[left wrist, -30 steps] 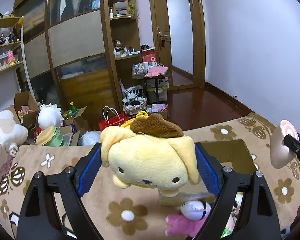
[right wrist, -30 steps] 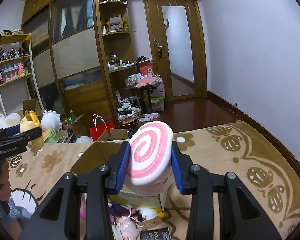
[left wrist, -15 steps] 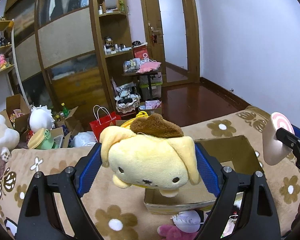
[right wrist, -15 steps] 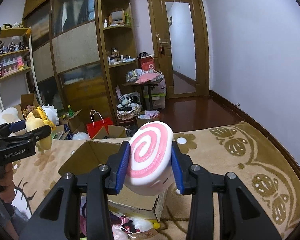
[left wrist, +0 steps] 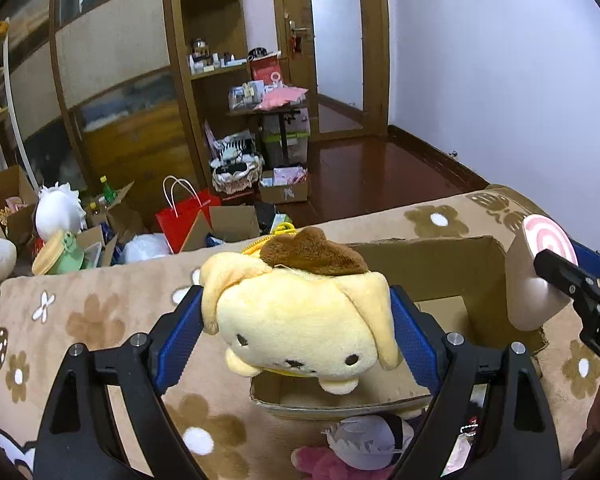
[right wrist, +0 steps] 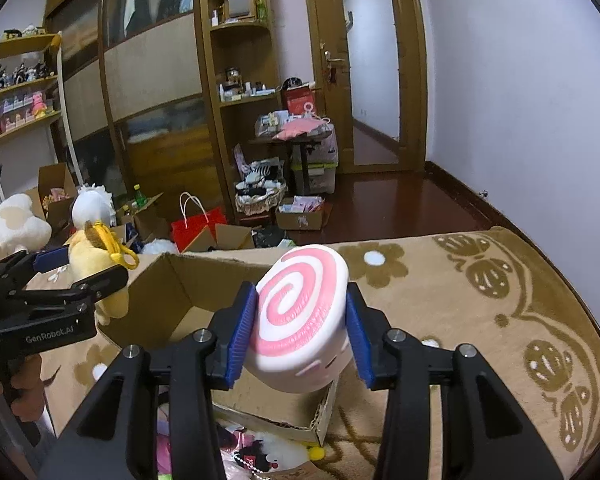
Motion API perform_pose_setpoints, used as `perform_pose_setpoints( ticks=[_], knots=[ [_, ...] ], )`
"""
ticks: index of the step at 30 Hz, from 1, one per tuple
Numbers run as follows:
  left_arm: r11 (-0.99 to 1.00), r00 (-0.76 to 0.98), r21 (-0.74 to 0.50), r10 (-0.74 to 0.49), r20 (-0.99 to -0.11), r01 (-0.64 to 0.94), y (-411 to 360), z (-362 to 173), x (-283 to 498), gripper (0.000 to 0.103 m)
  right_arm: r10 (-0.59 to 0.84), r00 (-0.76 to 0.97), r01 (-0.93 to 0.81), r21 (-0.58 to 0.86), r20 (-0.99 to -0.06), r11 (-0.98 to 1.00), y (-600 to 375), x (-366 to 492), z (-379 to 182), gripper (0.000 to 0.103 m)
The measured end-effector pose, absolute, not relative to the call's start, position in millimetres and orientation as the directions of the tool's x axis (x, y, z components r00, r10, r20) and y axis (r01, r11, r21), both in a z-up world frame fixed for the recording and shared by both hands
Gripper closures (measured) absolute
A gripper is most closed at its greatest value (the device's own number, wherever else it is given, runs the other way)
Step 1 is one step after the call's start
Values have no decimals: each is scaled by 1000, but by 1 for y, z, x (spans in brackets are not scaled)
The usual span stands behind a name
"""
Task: Organize soft objects
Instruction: 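Lift the yellow dog plush and pink swirl squishy over the cardboard box with both tools, then open both tools to drop the dog plush and swirl squishy into the box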
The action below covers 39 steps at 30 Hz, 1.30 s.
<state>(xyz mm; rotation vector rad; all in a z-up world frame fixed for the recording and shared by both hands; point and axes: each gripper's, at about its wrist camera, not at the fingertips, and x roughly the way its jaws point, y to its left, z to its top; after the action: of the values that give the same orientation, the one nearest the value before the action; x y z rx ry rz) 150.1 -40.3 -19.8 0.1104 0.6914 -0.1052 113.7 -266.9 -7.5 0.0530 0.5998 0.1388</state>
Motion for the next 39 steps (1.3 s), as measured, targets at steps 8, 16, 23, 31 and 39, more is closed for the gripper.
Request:
perform_pose_setpoints(
  ticks=[8, 16, 23, 31, 39],
  knots=[
    [989, 733, 57, -62, -678, 136, -39, -33, 159, 15, 176, 795, -143, 103, -580, 984, -261, 116, -19, 55],
    [986, 710, 54, -76, -700, 159, -41, -42, 161, 14, 197, 777, -156, 120, -598, 980, -259, 118, -24, 54],
    [985, 702, 50, -80, -708, 163, -41, -43, 158, 9, 194, 792, -157, 113, -578, 981, -259, 115, -20, 35],
    [985, 703, 55, -79, -707, 166, -43, -39, 153, 4, 179, 802, -114, 148, -570, 982, -266, 109, -14, 15],
    [985, 705, 68, -65, -706, 159, -40, -29, 139, 4, 174, 811, -101, 159, -559, 982, -267, 93, -6, 0]
  ],
)
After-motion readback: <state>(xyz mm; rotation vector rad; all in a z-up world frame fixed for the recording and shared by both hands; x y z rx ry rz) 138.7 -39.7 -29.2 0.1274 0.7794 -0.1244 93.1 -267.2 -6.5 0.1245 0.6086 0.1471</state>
